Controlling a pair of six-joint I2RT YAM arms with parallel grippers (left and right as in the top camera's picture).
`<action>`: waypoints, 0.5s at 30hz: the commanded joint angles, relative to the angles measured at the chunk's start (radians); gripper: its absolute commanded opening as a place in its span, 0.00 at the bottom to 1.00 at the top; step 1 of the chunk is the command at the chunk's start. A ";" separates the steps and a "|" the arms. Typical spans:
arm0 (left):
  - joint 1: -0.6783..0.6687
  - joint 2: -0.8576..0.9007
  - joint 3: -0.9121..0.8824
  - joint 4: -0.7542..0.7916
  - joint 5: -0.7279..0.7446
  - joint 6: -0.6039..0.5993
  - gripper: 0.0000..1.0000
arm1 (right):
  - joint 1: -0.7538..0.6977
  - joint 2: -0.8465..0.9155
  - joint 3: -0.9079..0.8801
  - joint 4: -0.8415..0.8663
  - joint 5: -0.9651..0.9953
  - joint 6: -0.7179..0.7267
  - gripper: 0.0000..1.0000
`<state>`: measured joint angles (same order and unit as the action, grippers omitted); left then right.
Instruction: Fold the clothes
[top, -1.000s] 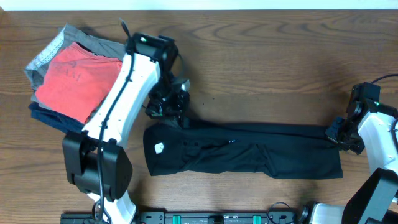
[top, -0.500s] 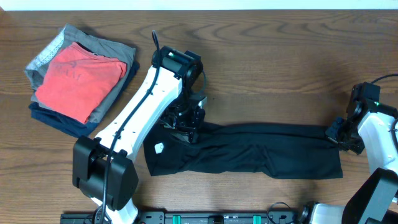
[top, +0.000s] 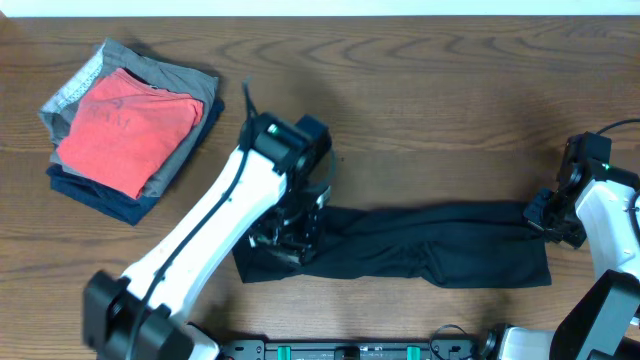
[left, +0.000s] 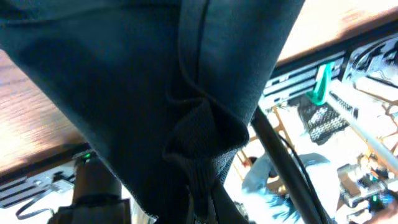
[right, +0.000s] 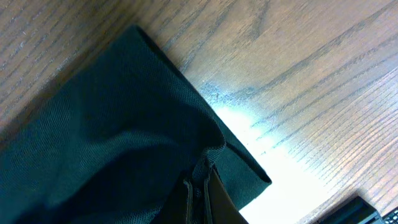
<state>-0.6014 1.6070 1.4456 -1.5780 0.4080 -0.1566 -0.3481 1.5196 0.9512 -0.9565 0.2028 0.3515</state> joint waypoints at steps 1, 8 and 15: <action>-0.009 -0.061 -0.063 0.045 -0.013 -0.056 0.06 | -0.005 -0.014 -0.002 -0.001 0.018 0.003 0.02; -0.009 -0.076 -0.173 0.225 -0.112 -0.105 0.06 | -0.005 -0.014 -0.002 -0.001 0.018 0.003 0.02; -0.009 -0.075 -0.185 0.428 -0.422 -0.142 0.06 | -0.005 -0.014 -0.002 -0.001 0.018 0.003 0.02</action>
<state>-0.6098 1.5311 1.2617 -1.1755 0.1764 -0.2600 -0.3481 1.5200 0.9512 -0.9565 0.2031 0.3515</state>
